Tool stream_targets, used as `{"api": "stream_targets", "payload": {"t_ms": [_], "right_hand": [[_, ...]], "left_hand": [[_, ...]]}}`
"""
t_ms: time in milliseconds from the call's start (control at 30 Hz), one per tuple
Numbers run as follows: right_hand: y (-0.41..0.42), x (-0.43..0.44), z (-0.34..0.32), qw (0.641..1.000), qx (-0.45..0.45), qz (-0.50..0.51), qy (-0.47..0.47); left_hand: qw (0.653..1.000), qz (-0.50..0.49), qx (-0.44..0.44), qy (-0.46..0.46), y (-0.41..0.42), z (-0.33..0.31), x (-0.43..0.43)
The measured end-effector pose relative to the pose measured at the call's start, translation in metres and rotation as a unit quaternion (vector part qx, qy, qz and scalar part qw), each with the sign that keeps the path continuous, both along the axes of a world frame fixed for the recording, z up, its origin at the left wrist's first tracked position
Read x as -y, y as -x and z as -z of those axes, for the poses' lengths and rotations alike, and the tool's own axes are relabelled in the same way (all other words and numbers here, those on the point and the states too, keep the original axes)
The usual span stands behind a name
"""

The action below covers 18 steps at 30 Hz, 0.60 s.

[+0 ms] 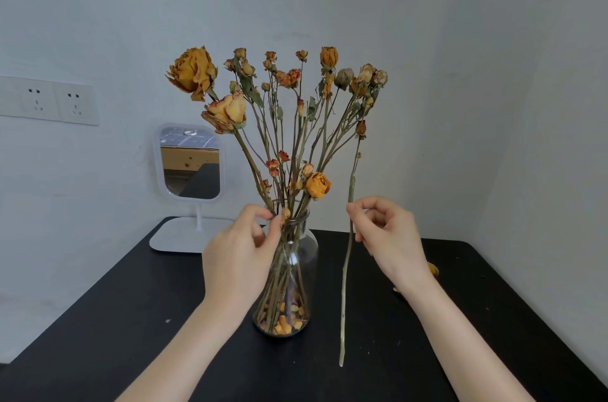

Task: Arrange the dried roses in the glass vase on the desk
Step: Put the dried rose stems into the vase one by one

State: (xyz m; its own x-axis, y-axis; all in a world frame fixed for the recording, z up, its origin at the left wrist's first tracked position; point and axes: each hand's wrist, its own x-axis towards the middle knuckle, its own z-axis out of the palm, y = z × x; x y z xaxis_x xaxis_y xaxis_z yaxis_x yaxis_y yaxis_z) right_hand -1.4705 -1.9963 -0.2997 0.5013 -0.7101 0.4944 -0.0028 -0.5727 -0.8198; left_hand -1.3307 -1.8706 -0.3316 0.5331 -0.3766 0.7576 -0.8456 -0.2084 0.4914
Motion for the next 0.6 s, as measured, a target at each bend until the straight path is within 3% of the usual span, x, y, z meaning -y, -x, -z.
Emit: {"api": "stream_targets", "payload": {"t_ms": [267, 433, 600], "right_hand": [[0.006, -0.005, 0.005, 0.997, -0.052, -0.047, 0.019], [0.014, -0.003, 0.008, 0.990, -0.118, -0.062, 0.038], [0.020, 0.000, 0.010, 0.991, -0.118, -0.045, 0.038]], "left_hand": [[0.986, 0.107, -0.123, -0.014, -0.015, 0.031, 0.017], [0.943, 0.215, -0.245, -0.072, -0.026, 0.021, 0.038], [0.936, 0.218, -0.267, -0.064, -0.032, 0.025, 0.045]]}}
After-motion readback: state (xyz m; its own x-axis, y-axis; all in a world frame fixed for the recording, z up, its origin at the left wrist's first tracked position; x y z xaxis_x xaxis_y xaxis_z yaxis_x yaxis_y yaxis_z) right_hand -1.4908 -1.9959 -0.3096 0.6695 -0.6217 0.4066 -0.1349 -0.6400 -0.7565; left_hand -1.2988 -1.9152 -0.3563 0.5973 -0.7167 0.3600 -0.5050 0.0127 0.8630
